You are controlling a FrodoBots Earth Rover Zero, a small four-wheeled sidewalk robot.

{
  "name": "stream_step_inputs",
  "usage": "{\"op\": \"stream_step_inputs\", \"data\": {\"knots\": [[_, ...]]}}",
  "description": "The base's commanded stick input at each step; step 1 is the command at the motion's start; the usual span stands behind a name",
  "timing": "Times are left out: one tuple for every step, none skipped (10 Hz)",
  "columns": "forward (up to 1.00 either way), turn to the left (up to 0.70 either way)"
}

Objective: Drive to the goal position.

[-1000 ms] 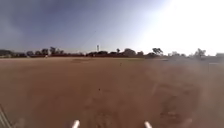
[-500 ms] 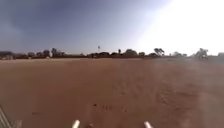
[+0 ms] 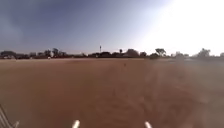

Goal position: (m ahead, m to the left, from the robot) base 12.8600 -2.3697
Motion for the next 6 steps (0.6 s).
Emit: {"op": "stream_step_inputs", "data": {"knots": [[1.00,0.00],[1.00,0.00],[1.00,0.00],[1.00,0.00],[1.00,0.00],[1.00,0.00]]}}
